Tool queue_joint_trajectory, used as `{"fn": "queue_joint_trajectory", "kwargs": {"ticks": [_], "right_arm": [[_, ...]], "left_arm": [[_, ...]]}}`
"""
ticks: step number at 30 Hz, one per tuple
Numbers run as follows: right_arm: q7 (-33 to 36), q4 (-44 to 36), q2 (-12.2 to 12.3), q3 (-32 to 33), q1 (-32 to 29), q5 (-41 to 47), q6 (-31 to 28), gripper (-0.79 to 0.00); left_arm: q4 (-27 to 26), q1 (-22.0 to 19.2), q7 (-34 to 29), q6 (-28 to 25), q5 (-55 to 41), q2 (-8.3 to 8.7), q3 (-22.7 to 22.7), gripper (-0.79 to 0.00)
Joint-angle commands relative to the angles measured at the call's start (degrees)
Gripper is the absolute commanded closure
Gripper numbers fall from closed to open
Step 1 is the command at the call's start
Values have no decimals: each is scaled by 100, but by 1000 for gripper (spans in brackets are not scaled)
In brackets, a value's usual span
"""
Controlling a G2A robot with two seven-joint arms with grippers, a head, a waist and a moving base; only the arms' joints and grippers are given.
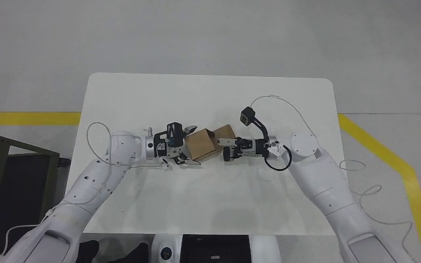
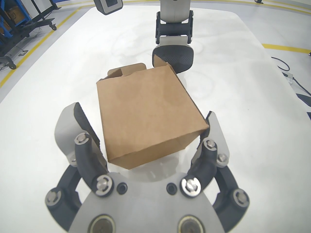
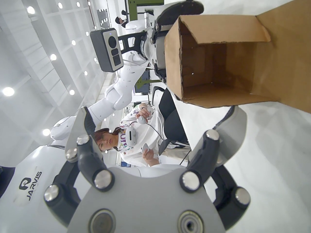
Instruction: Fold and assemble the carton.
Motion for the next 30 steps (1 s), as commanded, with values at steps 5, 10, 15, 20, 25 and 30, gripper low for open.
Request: {"fn": "queue_joint_trajectory", "kwargs": {"ticks": [5, 10, 15, 20, 25, 30], "right_arm": [[446, 361, -113, -277, 299, 232, -247, -785], [742, 772, -217, -484, 565, 387, -438, -785], [735, 1193, -243, -474, 776, 350, -489, -785], [633, 1385, -222, -362, 863, 312, -535, -785], [442, 1454, -225, -297, 877, 318, -659, -785], [470, 1504, -299, -397, 896, 481, -774, -785]], "left_arm": [[8, -25, 31, -15, 14, -5, 37, -785], [27, -44, 66, -28, 18, -4, 54, -785], [48, -51, 88, -34, 58, 7, 55, -785], [50, -45, 102, -37, 59, 17, 52, -785], [26, -38, 108, -29, 70, 21, 67, -785], [17, -43, 101, -42, 66, 22, 84, -785]]}}
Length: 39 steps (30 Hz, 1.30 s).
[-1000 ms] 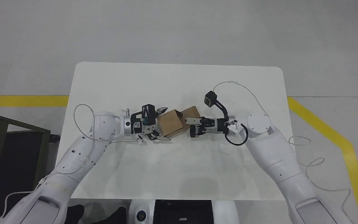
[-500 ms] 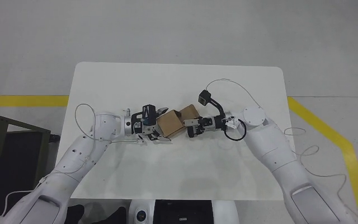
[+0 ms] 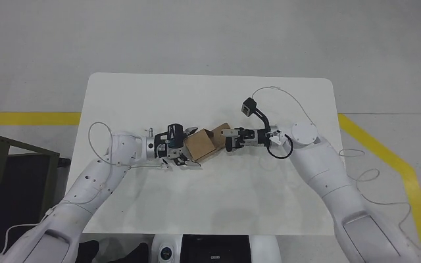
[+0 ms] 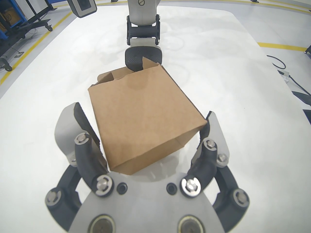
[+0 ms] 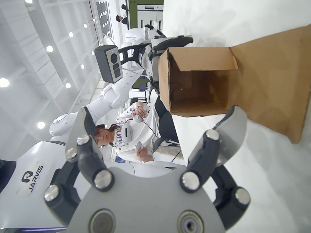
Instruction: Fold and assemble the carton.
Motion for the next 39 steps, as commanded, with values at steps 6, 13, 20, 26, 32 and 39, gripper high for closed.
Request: {"fn": "queue_joint_trajectory", "kwargs": {"ticks": [6, 13, 20, 26, 32, 39], "right_arm": [[111, 186, -144, -180, 85, 330, -170, -785], [177, 430, -325, -415, 198, 560, -292, -785], [311, 744, -492, -580, 318, 764, -456, -785], [477, 770, -594, -660, 329, 1019, -359, -785], [578, 670, -639, -736, 260, 1070, -258, -785], [605, 687, -686, -822, 226, 990, -230, -785]], "left_arm": [[-9, -3, 36, -30, 11, 3, 31, -785], [-12, -16, 144, -78, 40, 4, 80, -785], [-1, -37, 264, -113, 119, 13, 126, -785], [24, -42, 350, -115, 181, 26, 151, -785], [54, -55, 400, -136, 227, 36, 182, -785], [157, -79, 445, -115, 292, 73, 140, -785]]}}
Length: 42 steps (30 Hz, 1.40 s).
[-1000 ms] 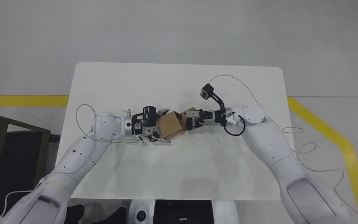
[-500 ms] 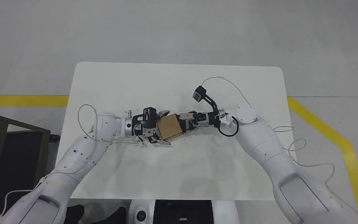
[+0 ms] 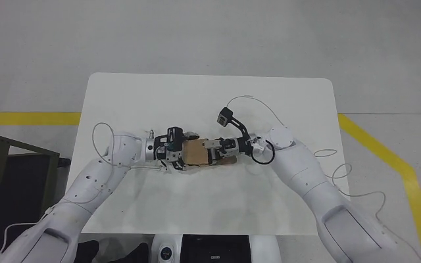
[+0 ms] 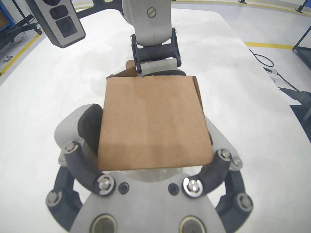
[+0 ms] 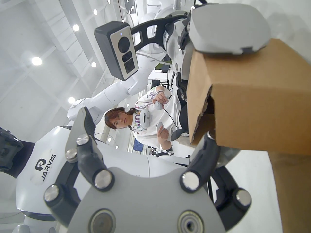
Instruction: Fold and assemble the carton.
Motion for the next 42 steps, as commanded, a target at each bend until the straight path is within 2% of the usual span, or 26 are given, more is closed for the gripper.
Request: {"fn": "queue_joint_trajectory", "kwargs": {"ticks": [1, 13, 19, 35, 39, 42], "right_arm": [[-15, 41, -2, 4, -4, -30, -14, -785], [-124, 126, 20, 137, -29, -223, -122, -785], [-45, -62, 103, 329, 0, -297, 117, -785], [-75, -1335, 702, 1335, -710, -1233, 1276, -785], [-135, -1437, 806, 1562, -798, -1379, 1345, -785], [-166, -1507, 835, 1634, -811, -1433, 1112, -785]], "left_arm": [[40, -1, 16, 3, -2, 18, -34, -785], [-139, 76, 247, -166, 79, 113, -52, -785], [-110, 49, 264, -166, 141, 152, -46, -785], [-39, -2, 6, -27, -52, 130, -3, -785], [-58, -10, -30, -10, -84, 127, 5, -785], [-71, -11, -48, -12, -112, 123, 20, -785]]}}
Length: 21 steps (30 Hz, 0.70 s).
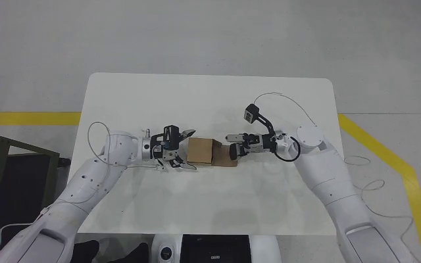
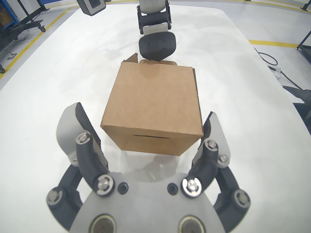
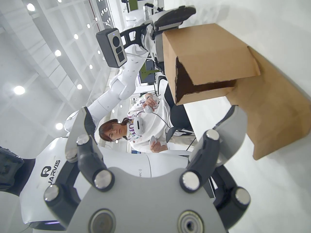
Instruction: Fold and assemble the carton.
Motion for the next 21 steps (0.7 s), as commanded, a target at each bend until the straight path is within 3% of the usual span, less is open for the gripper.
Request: {"fn": "queue_joint_trajectory", "kwargs": {"ticks": [1, 11, 21], "right_arm": [[-23, 4, -3, 7, 6, 31, -192, -785], [-147, 655, -253, -483, 345, 399, -1203, -785], [62, 797, -441, -885, 450, 747, -1289, -785]], "left_arm": [[-6, 0, -15, 5, -12, -4, 13, -785], [-26, -25, -62, 24, -82, -29, 75, -785], [-34, -29, -93, 61, -115, -44, 121, -785]]}}
